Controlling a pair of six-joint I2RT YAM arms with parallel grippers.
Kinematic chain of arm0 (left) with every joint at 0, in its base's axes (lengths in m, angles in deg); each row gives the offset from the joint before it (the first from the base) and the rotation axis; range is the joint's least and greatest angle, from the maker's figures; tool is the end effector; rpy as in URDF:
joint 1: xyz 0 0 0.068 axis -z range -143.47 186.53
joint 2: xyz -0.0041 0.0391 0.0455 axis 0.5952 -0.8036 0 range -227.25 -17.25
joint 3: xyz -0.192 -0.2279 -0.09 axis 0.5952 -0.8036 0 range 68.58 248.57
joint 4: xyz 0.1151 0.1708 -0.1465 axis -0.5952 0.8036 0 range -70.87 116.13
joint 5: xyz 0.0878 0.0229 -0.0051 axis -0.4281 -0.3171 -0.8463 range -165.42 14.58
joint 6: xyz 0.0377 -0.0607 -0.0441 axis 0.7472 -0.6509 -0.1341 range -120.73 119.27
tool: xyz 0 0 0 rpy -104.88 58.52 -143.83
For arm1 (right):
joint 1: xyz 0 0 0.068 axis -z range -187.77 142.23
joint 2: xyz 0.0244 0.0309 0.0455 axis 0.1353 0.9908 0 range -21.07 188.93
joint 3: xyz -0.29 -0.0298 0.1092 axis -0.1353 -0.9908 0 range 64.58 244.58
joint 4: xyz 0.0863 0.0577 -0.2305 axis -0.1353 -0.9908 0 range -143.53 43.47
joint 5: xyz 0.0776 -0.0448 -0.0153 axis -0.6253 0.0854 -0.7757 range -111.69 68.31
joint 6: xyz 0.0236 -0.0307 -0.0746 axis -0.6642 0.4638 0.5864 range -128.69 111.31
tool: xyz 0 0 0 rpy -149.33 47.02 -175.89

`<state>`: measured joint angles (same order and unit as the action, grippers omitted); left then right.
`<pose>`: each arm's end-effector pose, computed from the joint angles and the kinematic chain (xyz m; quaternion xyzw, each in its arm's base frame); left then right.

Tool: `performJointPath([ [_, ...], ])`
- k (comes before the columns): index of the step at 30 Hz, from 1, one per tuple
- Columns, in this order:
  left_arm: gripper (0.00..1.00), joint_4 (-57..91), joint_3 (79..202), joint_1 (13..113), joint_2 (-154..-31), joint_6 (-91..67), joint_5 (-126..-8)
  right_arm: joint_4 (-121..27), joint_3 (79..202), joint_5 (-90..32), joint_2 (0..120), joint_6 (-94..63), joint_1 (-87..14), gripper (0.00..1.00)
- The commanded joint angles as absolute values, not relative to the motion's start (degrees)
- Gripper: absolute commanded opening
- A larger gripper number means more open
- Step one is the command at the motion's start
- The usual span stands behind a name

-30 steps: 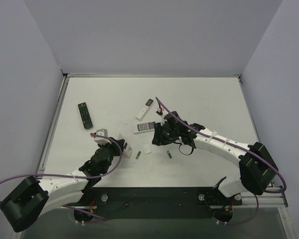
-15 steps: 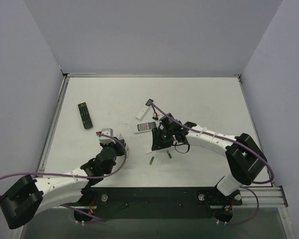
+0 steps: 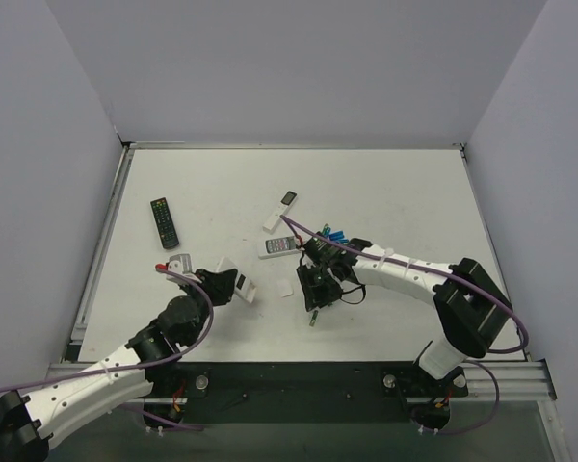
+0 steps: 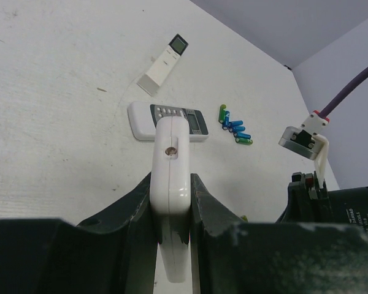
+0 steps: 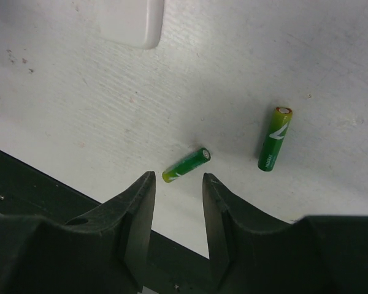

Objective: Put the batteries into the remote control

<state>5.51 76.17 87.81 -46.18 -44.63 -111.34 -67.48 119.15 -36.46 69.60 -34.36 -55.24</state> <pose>0.1137 -0.0729 0.2127 -0.1563 0.7279 -0.3055 0.5936 0.2081 0.2547 0.2048 -0.2156 0.9270 0.2665 0.1524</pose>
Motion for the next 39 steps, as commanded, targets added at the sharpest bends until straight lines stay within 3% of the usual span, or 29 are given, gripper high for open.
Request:
performJointPath([
  [1,0.00,6.83,75.78,88.03,-43.71,-49.33,-107.95,-71.75,119.77,-35.31,72.52,-35.76,-55.32,0.33],
  [14,0.00,5.86,75.43,88.03,-43.36,-51.27,-106.36,-73.42,118.72,-31.72,76.05,-36.47,-56.02,0.30],
  [25,0.00,6.13,75.87,87.94,-41.78,-50.39,-104.69,-74.47,119.16,-23.90,65.51,-34.00,-55.50,0.33],
  [39,0.00,4.11,73.15,87.94,-37.12,-53.37,-101.97,-74.65,120.39,-26.96,69.98,-29.52,-50.49,0.29],
])
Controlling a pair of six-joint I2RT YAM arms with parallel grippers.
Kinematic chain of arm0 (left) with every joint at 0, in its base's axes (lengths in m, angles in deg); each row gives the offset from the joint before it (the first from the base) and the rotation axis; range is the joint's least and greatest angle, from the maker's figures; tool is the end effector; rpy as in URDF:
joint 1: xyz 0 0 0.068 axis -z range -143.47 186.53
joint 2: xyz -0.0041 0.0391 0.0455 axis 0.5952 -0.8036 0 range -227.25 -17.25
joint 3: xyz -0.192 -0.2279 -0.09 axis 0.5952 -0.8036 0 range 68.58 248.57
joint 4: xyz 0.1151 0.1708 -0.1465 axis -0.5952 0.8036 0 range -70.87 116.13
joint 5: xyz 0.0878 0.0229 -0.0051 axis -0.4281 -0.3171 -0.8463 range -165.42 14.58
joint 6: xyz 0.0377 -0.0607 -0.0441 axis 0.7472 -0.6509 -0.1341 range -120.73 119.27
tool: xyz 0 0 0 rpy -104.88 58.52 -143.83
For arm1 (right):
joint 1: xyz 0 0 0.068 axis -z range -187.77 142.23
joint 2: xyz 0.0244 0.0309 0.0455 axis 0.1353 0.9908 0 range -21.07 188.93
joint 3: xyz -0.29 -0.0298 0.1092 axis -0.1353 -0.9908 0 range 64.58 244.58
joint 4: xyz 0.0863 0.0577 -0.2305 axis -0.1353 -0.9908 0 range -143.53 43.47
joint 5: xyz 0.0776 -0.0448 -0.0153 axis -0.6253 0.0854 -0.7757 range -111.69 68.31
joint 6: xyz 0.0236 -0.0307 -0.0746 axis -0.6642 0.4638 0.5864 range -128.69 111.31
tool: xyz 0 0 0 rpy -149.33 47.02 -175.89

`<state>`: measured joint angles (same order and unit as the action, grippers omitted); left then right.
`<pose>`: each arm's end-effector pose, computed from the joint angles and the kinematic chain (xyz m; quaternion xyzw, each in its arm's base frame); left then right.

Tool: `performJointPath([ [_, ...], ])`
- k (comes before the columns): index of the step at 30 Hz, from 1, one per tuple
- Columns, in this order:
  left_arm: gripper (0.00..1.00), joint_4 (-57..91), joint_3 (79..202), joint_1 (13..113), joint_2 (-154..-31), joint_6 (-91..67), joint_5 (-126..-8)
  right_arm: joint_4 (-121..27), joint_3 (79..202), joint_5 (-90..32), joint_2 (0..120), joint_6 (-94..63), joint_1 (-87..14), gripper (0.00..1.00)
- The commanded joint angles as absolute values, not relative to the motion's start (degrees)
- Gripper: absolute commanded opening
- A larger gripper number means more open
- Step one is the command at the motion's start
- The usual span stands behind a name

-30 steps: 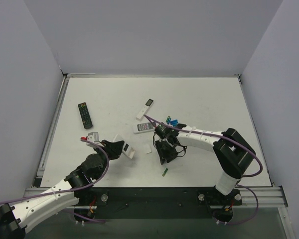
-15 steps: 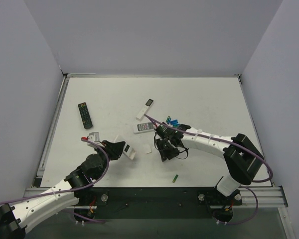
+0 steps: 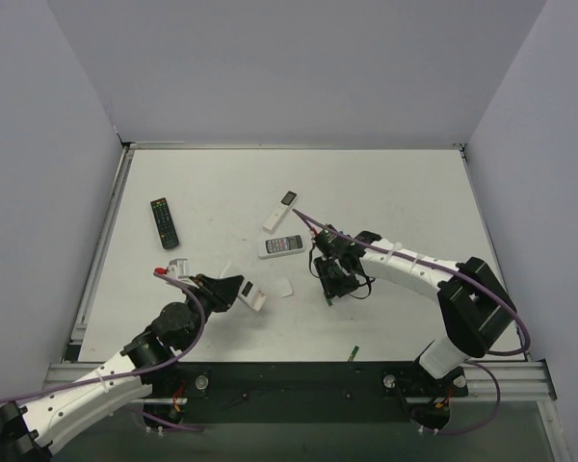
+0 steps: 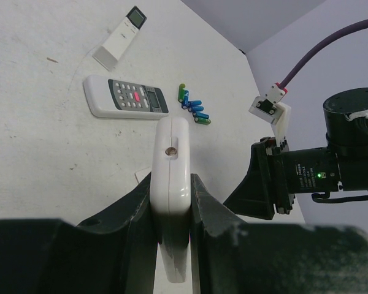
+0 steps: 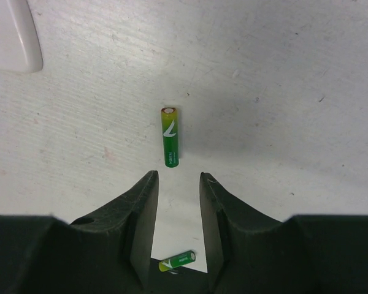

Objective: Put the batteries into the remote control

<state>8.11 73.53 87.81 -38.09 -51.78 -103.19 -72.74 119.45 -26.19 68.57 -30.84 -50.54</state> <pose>0.1005 -0.0706 0.2031 -0.1608 0.7153 -0.4007 0.5495 0.2291 0.2199 0.2030 -0.1828 0.9500 0.1664 0.1908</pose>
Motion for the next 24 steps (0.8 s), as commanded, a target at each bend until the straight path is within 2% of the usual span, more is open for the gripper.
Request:
performJointPath([
  [1,0.00,3.84,73.06,87.94,-37.12,-53.55,-101.79,-74.22,120.39,-27.32,70.42,-29.60,-50.49,0.28],
  [11,0.00,-3.09,70.25,87.94,-38.70,-55.83,-101.52,-72.01,119.78,-29.69,75.34,-29.87,-50.75,0.23],
  [17,0.00,-6.96,69.10,87.94,-40.10,-56.45,-102.93,-71.22,119.60,-29.96,76.57,-30.13,-50.84,0.13],
  [21,0.00,-9.25,68.58,87.94,-40.63,-56.80,-104.33,-71.13,119.60,-30.57,75.96,-30.92,-50.75,0.00],
  [24,0.00,-12.32,66.56,87.86,-41.07,-57.16,-106.09,-70.96,119.86,-32.41,73.07,-32.32,-50.75,0.00],
])
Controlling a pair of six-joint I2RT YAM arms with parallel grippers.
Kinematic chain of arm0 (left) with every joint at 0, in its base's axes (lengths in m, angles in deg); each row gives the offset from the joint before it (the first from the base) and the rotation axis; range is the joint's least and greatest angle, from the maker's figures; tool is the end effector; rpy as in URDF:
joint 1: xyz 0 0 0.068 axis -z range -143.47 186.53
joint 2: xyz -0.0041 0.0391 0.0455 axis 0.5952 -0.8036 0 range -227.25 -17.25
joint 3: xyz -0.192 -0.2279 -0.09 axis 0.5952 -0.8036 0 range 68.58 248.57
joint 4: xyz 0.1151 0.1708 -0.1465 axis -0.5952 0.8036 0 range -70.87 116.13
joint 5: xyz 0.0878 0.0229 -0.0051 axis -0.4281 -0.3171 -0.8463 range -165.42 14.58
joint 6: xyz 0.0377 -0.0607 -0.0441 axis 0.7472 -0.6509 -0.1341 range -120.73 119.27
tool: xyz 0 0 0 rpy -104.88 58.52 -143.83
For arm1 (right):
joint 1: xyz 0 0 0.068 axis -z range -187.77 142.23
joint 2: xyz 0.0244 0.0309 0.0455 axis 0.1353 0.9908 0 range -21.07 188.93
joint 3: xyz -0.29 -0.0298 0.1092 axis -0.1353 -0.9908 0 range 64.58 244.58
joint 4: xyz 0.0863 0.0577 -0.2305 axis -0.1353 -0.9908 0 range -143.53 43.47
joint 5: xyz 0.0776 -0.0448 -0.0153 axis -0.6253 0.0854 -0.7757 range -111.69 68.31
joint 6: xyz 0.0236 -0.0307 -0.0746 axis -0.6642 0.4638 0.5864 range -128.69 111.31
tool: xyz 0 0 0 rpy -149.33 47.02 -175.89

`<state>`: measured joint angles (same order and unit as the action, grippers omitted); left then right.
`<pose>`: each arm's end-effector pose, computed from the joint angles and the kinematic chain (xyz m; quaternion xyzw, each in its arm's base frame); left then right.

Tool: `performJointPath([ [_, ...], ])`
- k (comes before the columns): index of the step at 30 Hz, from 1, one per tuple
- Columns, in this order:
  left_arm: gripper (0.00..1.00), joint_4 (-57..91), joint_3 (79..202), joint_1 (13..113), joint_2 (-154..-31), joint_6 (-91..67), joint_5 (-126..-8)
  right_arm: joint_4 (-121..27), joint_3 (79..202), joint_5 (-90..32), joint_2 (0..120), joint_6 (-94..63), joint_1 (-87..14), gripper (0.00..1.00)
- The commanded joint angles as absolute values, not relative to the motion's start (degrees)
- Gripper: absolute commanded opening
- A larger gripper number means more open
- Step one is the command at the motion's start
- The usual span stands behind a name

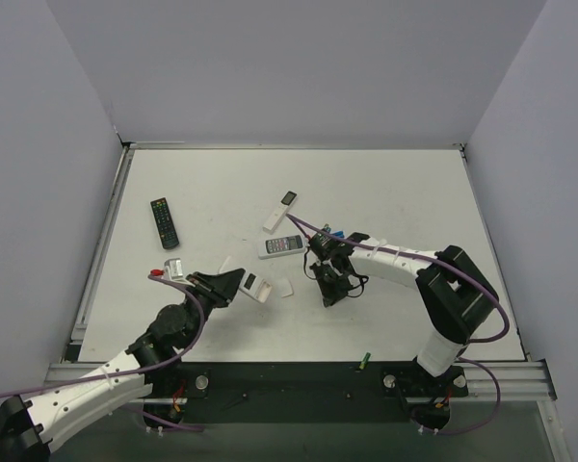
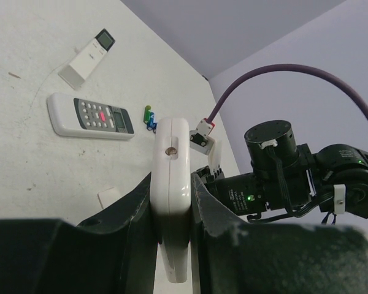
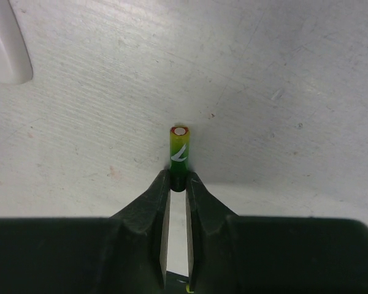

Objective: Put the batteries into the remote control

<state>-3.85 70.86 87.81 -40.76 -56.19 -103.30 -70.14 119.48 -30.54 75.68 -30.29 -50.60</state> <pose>0.1031 -0.0737 0.2096 -0.1974 0.6689 -0.4591 0.5503 0.2359 0.2343 0.1689 -0.1955 0.9546 0.1767 0.1390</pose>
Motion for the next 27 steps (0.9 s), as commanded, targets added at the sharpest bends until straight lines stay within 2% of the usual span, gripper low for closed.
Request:
performJointPath([
  [1,0.00,-12.94,66.29,87.85,-41.33,-57.33,-107.49,-70.87,120.30,-33.03,70.97,-32.94,-50.67,0.00],
  [13,0.00,-23.65,61.99,87.94,-43.44,-58.21,-113.92,-58.84,124.17,-47.42,55.93,-47.43,-51.81,0.00],
  [20,0.00,-27.36,61.28,87.94,-44.15,-57.60,-113.83,-48.12,125.57,-55.08,57.41,-57.72,-53.48,0.00],
  [27,0.00,-28.50,61.37,87.85,-44.85,-57.07,-113.48,-44.68,128.48,-55.79,59.78,-60.71,-56.46,0.00],
])
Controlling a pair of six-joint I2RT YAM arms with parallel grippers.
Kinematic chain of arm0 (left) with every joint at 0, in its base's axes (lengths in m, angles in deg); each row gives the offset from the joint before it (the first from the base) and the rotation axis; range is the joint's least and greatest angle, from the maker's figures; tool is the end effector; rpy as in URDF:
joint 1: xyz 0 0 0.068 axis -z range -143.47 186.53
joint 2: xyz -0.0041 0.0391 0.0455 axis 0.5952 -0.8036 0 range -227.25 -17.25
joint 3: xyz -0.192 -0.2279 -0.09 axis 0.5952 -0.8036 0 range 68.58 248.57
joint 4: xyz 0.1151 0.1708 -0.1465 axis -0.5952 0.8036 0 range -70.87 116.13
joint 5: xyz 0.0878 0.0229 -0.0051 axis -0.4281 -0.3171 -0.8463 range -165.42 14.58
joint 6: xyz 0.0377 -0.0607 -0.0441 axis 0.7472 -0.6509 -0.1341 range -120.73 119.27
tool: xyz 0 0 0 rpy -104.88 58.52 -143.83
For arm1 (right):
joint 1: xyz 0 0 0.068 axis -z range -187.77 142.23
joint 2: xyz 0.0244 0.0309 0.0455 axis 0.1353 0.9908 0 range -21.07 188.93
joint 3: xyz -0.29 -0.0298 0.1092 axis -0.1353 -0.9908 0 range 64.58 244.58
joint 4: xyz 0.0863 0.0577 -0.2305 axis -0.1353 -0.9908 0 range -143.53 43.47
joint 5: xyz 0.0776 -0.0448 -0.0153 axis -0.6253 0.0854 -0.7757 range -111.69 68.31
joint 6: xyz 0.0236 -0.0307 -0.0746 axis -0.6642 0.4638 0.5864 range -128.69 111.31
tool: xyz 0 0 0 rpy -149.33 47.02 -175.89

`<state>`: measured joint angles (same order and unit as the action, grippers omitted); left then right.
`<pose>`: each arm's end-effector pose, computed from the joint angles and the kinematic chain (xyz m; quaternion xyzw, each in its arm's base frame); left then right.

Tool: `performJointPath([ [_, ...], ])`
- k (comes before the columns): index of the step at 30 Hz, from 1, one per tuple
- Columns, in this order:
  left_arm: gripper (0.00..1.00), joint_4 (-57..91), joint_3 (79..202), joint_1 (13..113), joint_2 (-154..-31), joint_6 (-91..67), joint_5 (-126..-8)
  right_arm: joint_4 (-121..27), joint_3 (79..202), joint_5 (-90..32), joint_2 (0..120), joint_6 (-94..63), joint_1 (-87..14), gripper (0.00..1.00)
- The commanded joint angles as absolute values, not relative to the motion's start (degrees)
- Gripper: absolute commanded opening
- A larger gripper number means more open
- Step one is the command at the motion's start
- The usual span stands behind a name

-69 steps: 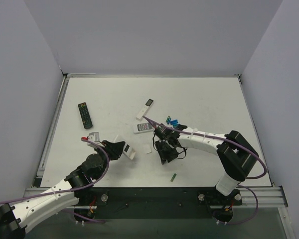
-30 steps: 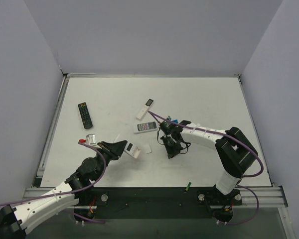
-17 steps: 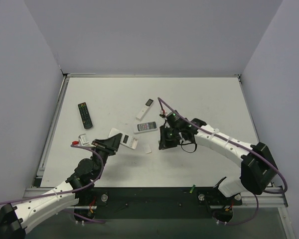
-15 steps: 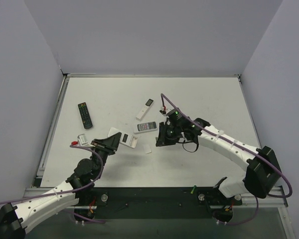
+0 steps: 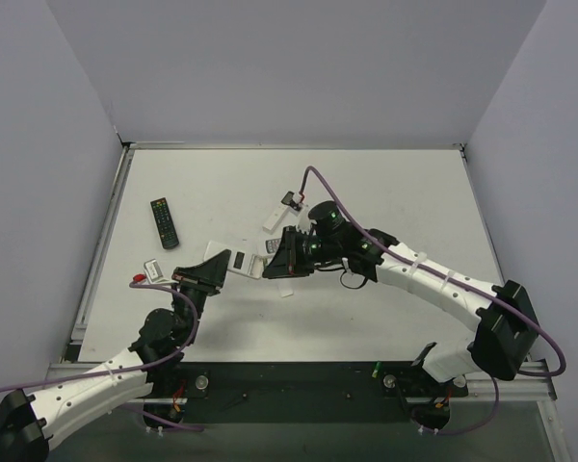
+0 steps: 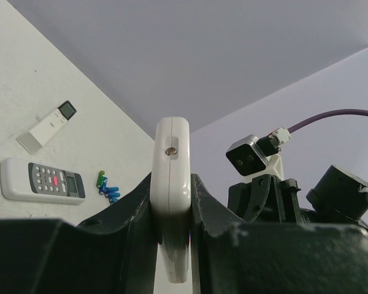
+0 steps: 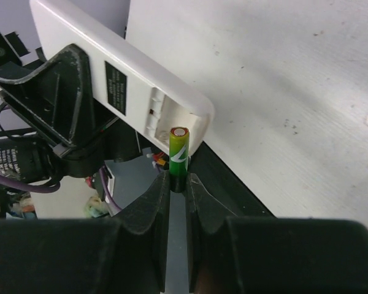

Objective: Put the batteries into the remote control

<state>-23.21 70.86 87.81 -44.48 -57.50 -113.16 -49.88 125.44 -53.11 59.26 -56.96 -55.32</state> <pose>0.1071 -0.0617 0.2471 -0.2871 0.5471 -0.5047 0.6029 0.1994 0.2749 0.3377 -0.1447 0.8028 0.5464 0.1896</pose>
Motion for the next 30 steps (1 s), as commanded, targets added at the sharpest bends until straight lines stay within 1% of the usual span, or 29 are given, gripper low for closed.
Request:
performJointPath([
  [1,0.00,-28.68,61.37,87.85,-44.94,-57.07,-113.57,-44.42,128.48,-55.88,59.96,-61.59,-56.64,0.00],
  [16,0.00,-32.46,61.10,87.77,-47.57,-58.73,-114.62,-43.71,126.98,-55.45,62.69,-68.62,-56.82,0.00],
  [22,0.00,-32.46,61.54,87.85,-49.94,-62.85,-115.85,-46.26,127.24,-53.16,62.69,-70.56,-55.68,0.00],
  [24,0.00,-32.72,61.72,87.94,-51.43,-64.09,-116.38,-50.03,128.03,-53.07,63.21,-70.65,-55.41,0.00],
  [30,0.00,-39.30,62.51,87.86,-56.80,-66.21,-116.03,-56.45,132.16,-53.34,64.88,-71.09,-54.36,0.00],
])
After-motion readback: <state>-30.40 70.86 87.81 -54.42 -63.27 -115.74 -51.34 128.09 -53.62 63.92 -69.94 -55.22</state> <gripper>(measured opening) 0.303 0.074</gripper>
